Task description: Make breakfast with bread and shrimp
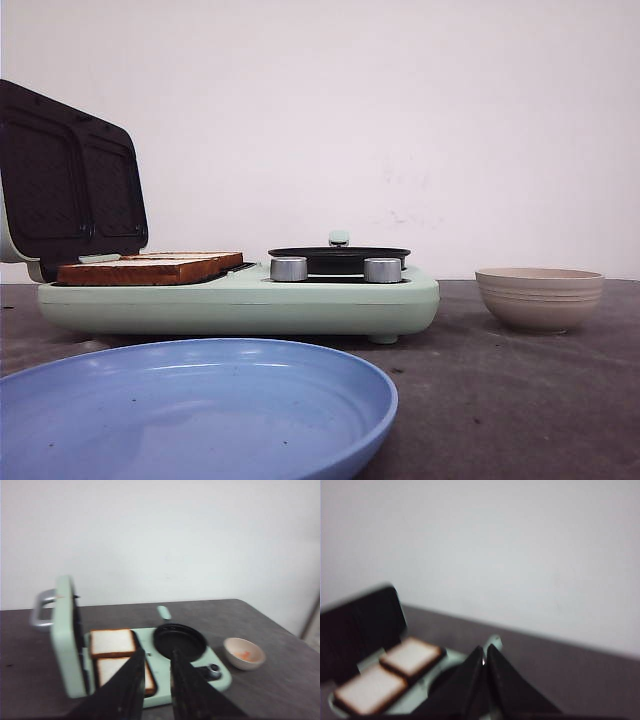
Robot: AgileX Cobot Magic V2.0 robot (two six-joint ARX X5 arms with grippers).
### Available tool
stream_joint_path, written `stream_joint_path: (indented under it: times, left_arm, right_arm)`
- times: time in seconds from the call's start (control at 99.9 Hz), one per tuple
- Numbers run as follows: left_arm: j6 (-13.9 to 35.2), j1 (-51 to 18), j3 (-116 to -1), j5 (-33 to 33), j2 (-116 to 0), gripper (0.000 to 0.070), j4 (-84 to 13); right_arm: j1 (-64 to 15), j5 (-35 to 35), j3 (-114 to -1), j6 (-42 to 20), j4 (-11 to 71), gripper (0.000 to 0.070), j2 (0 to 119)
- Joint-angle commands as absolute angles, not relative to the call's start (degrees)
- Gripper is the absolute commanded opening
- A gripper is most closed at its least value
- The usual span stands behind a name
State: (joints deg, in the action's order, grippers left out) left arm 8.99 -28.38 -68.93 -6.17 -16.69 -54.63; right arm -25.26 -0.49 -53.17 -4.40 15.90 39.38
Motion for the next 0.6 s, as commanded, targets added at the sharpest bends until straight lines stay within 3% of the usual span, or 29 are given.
stream_joint_path:
  times: [0.0, 0.15, 0.3, 0.47, 0.591]
  left_arm:
    - [10.41, -28.69, -69.58, -8.14, -16.84, 0.001, -54.08]
    - [14.66, -28.69, -69.58, -10.96, -18.98, 0.001, -53.95]
    - [15.27, -28.62, -69.58, -12.23, -25.15, 0.001, -53.36]
    - [14.24, -28.62, -69.6, -23.46, -33.21, 0.001, -45.34]
    - [10.66, -28.03, -69.69, -31.86, -38.44, 0.001, -37.15]
  right_arm:
    - [-25.45, -0.56, -50.81, -6.0, 14.17, 0.0004, 35.14]
    - [-25.39, -0.49, -47.31, -5.91, 17.19, 0.0003, 27.77]
    - [-25.36, -0.47, -47.24, -5.26, 21.96, 0.0004, 25.12]
    - [-25.36, -0.67, -47.24, -5.15, 22.33, 0.0004, 23.73]
    - [-25.36, -0.67, -47.24, -5.17, 22.46, 0.0004, 23.73]
